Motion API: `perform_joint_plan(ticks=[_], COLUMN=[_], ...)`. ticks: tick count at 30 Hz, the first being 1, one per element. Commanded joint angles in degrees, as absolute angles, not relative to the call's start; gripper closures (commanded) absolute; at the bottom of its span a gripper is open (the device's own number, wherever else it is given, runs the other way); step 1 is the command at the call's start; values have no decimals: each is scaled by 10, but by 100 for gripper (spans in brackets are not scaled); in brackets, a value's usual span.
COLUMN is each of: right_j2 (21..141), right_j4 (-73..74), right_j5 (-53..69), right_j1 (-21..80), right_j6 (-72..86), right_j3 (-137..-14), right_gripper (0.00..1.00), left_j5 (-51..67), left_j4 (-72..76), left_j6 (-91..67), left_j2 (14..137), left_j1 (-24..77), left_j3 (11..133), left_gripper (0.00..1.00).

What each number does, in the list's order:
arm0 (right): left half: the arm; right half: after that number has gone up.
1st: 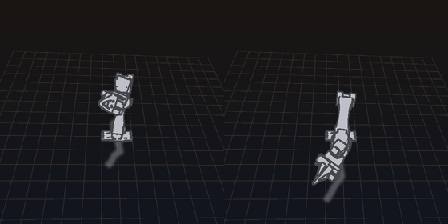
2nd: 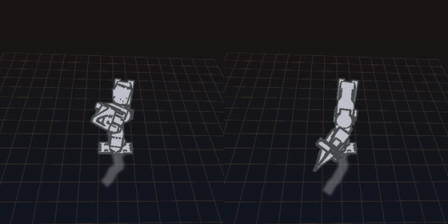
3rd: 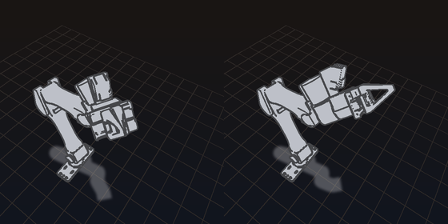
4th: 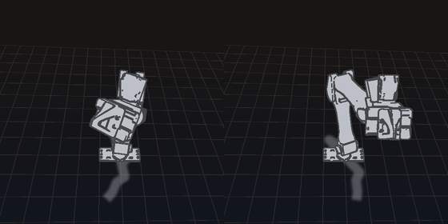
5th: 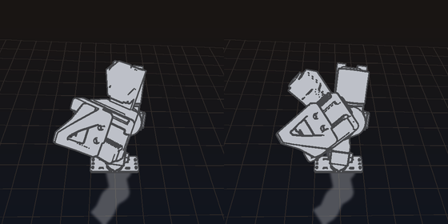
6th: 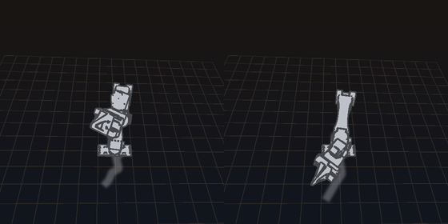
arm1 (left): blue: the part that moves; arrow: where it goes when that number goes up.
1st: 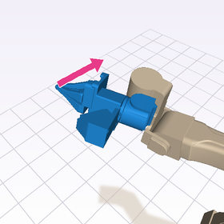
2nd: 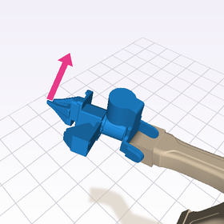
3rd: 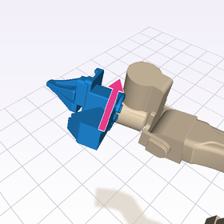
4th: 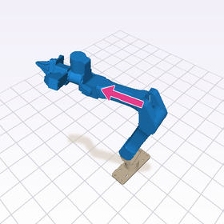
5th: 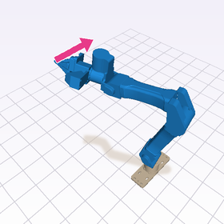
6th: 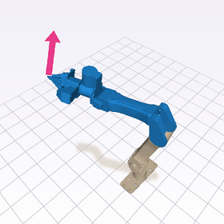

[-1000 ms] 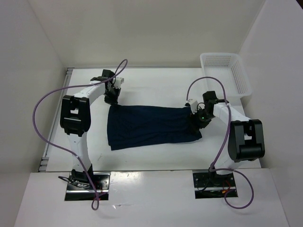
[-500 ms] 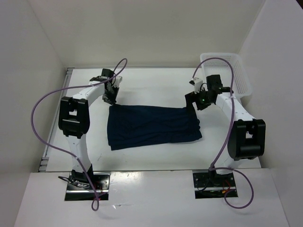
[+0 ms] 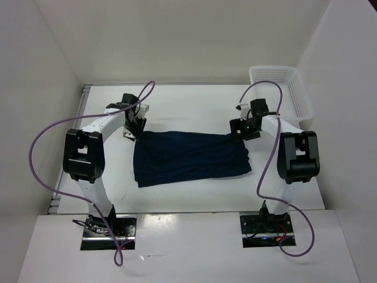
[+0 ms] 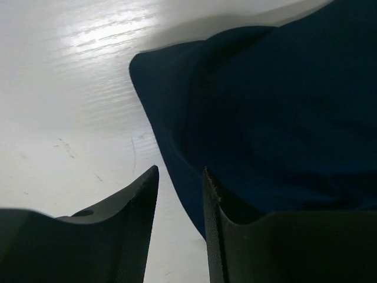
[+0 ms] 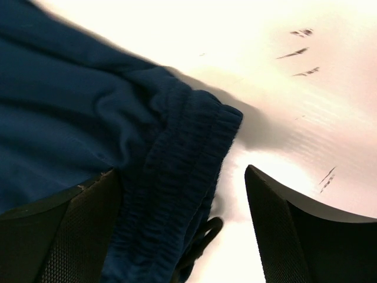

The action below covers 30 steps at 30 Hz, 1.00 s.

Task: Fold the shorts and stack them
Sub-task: Fold the shorts

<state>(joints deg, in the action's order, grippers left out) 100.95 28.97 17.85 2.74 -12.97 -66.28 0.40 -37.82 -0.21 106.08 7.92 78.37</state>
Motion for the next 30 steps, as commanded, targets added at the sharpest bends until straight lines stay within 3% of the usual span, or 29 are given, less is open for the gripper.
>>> perform_joint_plan(ticks=[1, 7, 11, 17, 28, 30], right_j2=[1025, 1025, 984, 931, 965, 972], right_j4=[235, 235, 272, 312, 299, 294], right_j5=[136, 119, 146, 145, 157, 138], right_j1=[31, 31, 31, 31, 31, 36], right_j6=[-105, -111, -151, -178, -161, -161], right_j3=[-665, -643, -657, -643, -583, -577], right_gripper=[15, 15, 15, 10, 10, 17], left_j5=[43, 18, 82, 152, 181, 181], left_j4=[-389, -433, -471, -445, -392, -392], left_j6=[0, 0, 0, 0, 0, 0], left_j2=[1065, 1017, 1026, 1163, 1288, 1293], left_j1=[89, 180, 256, 344, 386, 386], left_j3=[789, 839, 916, 1004, 1069, 1069], left_gripper=[57, 55, 54, 54, 53, 53])
